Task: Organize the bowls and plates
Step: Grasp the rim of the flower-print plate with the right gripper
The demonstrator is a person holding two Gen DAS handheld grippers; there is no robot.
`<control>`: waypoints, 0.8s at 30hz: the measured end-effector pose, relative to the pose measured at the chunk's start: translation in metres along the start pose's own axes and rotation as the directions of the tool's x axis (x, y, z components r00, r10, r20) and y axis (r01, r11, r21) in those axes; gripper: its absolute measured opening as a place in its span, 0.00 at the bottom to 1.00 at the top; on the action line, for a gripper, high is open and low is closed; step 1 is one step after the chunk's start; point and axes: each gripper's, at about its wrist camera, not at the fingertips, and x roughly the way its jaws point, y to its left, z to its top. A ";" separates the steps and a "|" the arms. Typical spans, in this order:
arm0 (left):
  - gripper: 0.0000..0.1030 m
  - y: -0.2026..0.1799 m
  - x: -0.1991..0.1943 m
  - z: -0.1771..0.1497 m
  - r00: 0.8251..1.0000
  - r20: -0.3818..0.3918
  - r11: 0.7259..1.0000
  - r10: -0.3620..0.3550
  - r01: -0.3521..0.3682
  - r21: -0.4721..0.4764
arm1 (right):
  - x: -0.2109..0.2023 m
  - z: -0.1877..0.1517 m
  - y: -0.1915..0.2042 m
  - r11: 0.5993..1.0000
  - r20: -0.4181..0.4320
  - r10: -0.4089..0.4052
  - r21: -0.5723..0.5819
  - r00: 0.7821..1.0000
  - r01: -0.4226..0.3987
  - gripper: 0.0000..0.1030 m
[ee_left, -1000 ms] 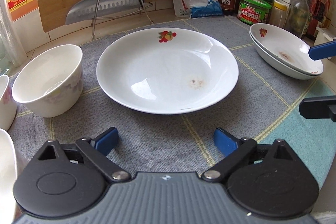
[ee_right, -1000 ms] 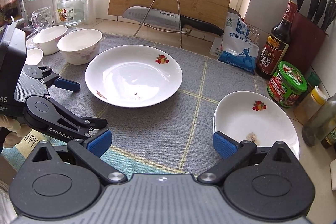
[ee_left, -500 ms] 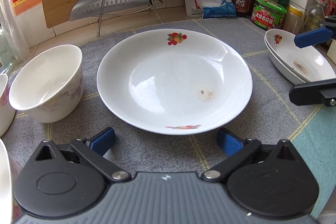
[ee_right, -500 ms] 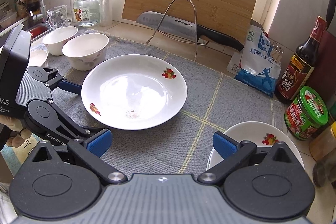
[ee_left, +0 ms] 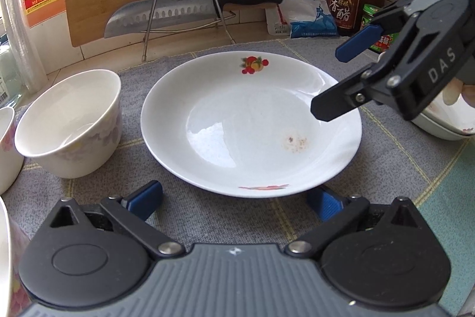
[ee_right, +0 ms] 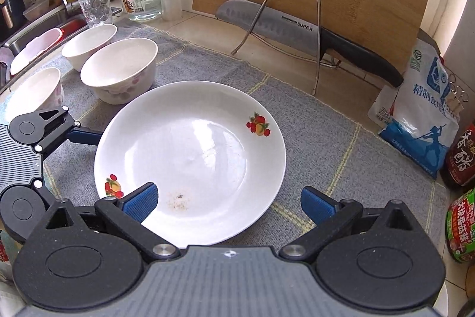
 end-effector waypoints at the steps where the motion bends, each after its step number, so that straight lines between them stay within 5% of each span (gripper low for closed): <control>1: 1.00 0.000 0.000 0.000 1.000 0.002 1.000 -0.001 0.001 0.000 | 0.006 0.002 -0.002 1.000 -0.014 0.008 0.003 1.000 -0.008 1.00; 24: 1.00 0.003 0.000 -0.002 0.999 0.034 0.998 -0.042 0.041 0.040 | 0.075 0.047 -0.027 0.970 -0.132 0.235 -0.028 0.963 -0.240 1.00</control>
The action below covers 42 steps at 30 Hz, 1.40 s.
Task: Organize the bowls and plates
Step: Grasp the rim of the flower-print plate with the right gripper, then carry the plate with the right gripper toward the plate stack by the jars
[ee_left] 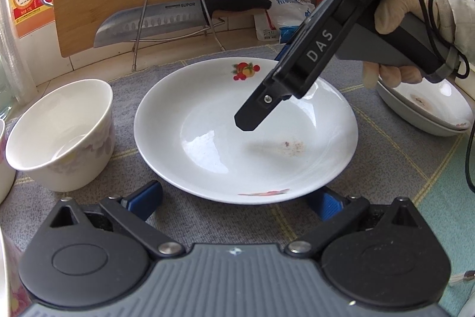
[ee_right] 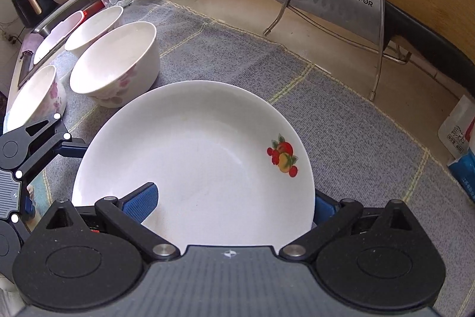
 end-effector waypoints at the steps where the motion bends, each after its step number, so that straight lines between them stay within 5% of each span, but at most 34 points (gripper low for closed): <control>1: 0.99 0.000 0.000 0.000 1.000 0.001 1.000 -0.004 0.004 0.002 | 0.001 0.002 -0.001 1.000 -0.001 0.009 -0.002 1.000 -0.009 1.00; 7: 0.93 -0.004 -0.001 0.001 1.000 0.017 0.999 -0.026 0.025 0.035 | 0.006 0.013 -0.004 0.999 -0.016 0.040 -0.034 0.999 -0.040 1.00; 42: 0.92 -0.005 -0.001 0.004 0.999 -0.010 0.997 -0.043 0.043 0.065 | 0.012 0.036 -0.018 0.980 -0.119 0.200 0.001 0.973 -0.201 1.00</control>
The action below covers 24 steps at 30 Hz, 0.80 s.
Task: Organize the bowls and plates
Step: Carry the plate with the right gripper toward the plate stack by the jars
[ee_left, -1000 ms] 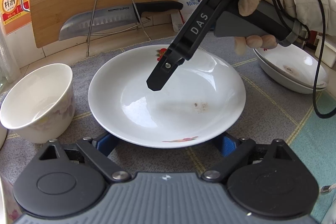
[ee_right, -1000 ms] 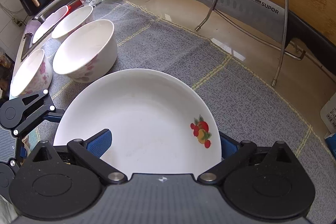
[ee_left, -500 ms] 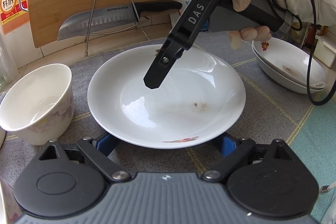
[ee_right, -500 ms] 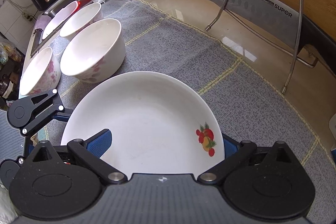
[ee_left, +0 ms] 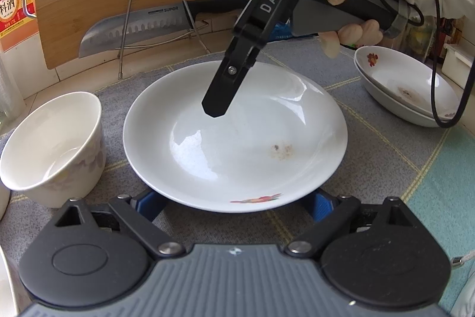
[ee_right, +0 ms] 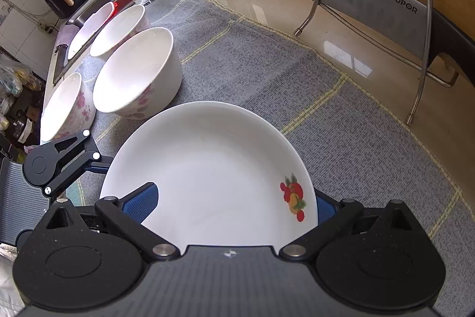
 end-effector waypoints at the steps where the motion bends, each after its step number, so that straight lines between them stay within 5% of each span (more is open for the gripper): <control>1: 0.92 0.000 -0.001 0.000 1.000 -0.002 1.000 0.001 -0.001 0.003 | 0.000 -0.001 0.001 1.000 0.000 0.001 0.003 1.000 -0.001 1.00; 24: 0.92 -0.019 -0.049 0.001 0.998 -0.010 0.997 -0.068 0.068 0.045 | -0.031 -0.033 0.039 0.999 0.046 -0.014 0.045 0.999 0.012 1.00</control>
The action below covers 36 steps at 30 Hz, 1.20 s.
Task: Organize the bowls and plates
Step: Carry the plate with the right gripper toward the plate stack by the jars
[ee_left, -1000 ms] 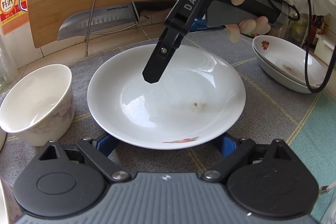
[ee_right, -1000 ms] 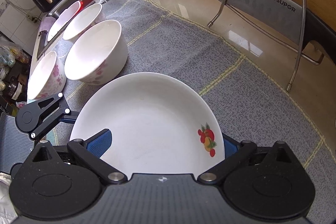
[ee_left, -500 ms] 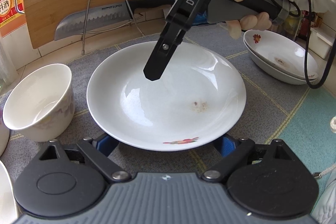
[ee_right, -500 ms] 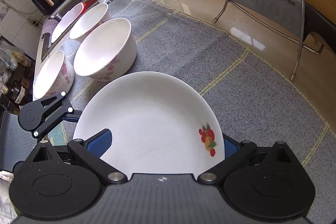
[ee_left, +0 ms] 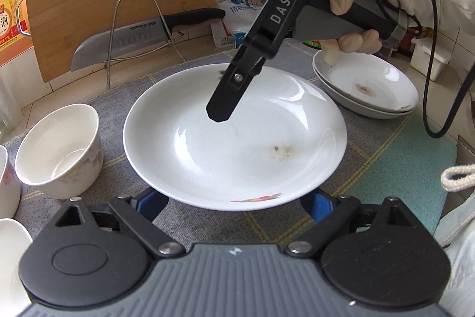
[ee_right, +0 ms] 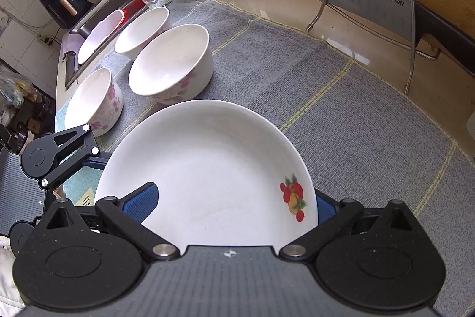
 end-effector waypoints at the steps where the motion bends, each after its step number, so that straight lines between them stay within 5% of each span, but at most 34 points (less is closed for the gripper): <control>1: 0.92 -0.001 -0.002 0.000 1.000 0.000 1.000 -0.004 0.004 0.005 | -0.003 -0.002 0.002 1.000 0.005 -0.002 0.002 1.000 0.002 1.00; 19: 0.92 -0.040 -0.014 0.016 0.994 0.026 0.986 -0.109 0.105 0.131 | -0.054 -0.059 0.011 0.992 0.089 -0.093 0.097 0.992 0.084 1.00; 36: 0.92 -0.072 0.017 0.043 0.971 0.019 0.947 -0.238 0.227 0.229 | -0.100 -0.123 -0.019 0.962 0.137 -0.182 0.228 0.974 0.147 1.00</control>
